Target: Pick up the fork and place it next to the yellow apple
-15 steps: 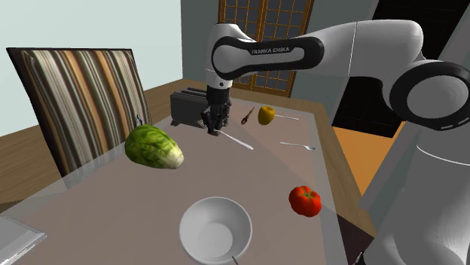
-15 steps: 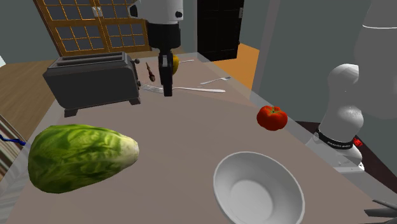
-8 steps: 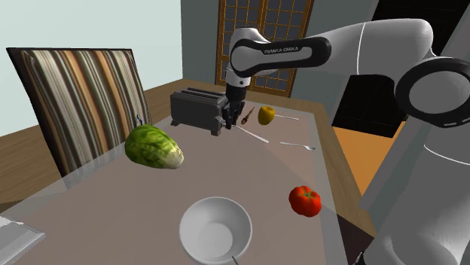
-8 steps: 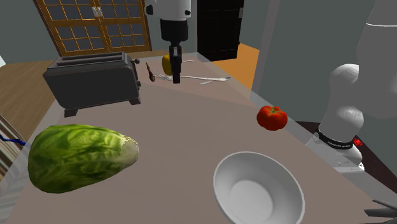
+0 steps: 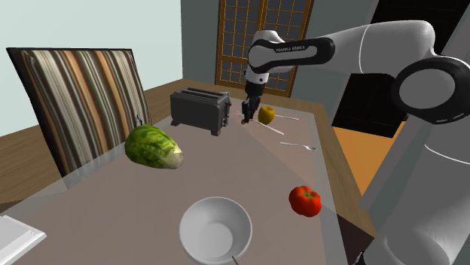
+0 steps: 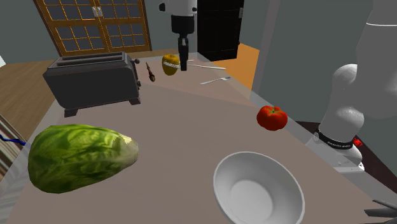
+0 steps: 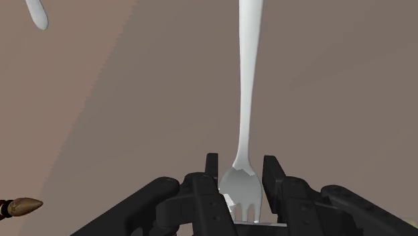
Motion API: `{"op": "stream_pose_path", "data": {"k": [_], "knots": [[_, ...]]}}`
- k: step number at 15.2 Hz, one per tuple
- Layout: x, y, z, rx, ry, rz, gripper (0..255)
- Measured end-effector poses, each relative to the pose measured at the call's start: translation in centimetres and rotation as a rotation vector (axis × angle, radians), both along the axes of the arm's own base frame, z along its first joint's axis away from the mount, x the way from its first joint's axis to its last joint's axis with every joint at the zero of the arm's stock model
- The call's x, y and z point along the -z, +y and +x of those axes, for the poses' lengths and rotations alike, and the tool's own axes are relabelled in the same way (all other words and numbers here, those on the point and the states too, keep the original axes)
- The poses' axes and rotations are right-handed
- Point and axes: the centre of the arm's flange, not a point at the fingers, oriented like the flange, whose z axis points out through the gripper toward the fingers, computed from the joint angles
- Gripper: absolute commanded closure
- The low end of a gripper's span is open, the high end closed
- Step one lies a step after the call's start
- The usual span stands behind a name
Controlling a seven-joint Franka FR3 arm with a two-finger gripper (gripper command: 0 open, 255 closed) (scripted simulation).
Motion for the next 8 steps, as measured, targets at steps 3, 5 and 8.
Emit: {"op": "stream_pose_path", "data": {"k": [3,5,8], "knots": [[-0.1,-4.0,-0.3,0.000,0.000,0.000,255],[0.2,-6.5,-0.1,0.000,0.000,0.000,255],[0.0,-10.4,-0.3,0.000,0.000,0.000,255]]}}
